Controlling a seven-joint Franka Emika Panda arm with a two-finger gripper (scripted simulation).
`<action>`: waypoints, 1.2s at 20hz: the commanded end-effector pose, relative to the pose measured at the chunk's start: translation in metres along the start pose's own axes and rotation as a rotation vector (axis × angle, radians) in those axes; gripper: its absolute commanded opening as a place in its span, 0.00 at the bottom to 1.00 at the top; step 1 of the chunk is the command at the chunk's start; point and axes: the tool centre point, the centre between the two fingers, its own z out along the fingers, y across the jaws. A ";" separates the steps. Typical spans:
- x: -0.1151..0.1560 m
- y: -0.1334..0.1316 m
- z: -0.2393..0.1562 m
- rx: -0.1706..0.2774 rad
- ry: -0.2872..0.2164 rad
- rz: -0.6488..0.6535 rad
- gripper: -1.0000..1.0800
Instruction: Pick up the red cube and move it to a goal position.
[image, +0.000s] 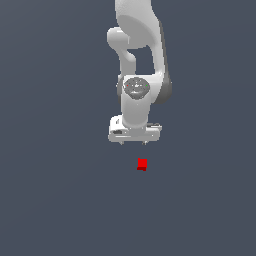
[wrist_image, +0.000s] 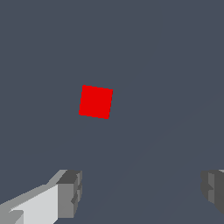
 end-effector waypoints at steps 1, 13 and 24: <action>0.005 -0.006 0.012 0.000 0.003 0.016 0.96; 0.045 -0.035 0.082 -0.001 0.023 0.118 0.96; 0.059 -0.042 0.102 -0.001 0.029 0.149 0.96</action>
